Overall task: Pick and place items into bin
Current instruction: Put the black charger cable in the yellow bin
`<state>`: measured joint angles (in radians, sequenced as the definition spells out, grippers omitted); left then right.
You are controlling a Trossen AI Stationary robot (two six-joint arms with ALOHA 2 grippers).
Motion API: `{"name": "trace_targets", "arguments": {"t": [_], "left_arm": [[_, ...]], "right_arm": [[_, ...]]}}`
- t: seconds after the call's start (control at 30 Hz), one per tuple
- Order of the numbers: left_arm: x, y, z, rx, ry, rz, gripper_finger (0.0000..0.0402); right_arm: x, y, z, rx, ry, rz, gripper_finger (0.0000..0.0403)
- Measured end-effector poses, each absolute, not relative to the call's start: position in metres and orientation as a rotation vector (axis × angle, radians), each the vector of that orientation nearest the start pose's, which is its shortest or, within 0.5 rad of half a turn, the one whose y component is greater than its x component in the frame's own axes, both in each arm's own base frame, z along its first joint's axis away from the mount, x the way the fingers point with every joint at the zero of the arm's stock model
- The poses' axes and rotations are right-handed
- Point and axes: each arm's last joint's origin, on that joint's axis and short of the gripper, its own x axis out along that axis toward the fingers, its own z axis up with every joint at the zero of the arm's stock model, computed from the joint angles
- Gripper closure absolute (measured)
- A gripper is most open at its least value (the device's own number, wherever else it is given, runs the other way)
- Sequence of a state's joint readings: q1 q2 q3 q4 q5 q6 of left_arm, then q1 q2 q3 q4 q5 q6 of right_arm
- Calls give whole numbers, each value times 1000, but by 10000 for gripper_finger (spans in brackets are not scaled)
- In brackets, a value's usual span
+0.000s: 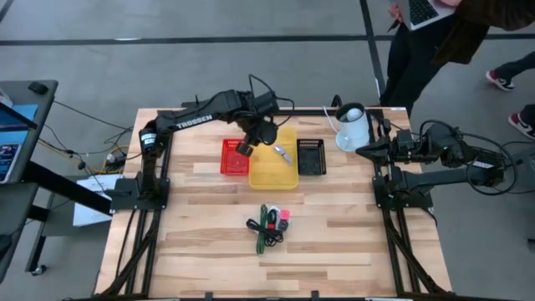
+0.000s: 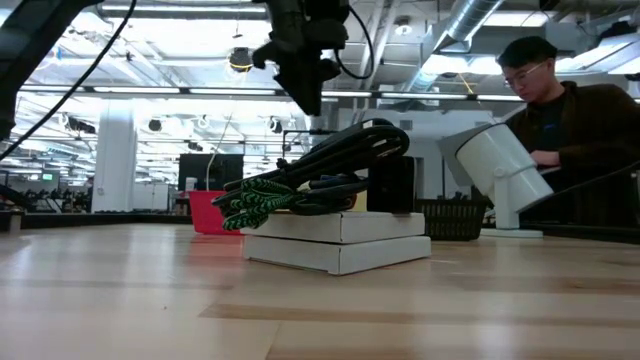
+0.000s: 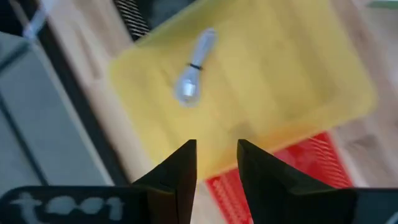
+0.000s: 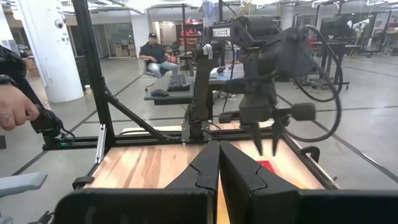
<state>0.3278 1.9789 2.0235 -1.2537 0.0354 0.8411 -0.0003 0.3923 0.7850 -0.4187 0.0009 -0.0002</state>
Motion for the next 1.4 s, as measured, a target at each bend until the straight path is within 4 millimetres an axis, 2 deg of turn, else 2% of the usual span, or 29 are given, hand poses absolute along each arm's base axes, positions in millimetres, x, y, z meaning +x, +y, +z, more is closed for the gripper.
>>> {"name": "trace_targets", "arguments": {"t": [0.17,0.27,0.63,1.03,1.4], "left_arm": [[377,110,324,342,1214,-378,294],[381,97,321,264,1193,-443,294],[384,34,312,178,1248,-667,294],[381,-28,311,123,1342,-710,293],[381,-54,311,102,1375,-618,246]], "right_arm": [[76,0,351,0,26,-1,395],[76,0,351,0,26,-1,395],[76,0,351,0,26,-2,395],[76,0,351,0,26,-1,395],[76,0,351,0,26,-1,395]]}}
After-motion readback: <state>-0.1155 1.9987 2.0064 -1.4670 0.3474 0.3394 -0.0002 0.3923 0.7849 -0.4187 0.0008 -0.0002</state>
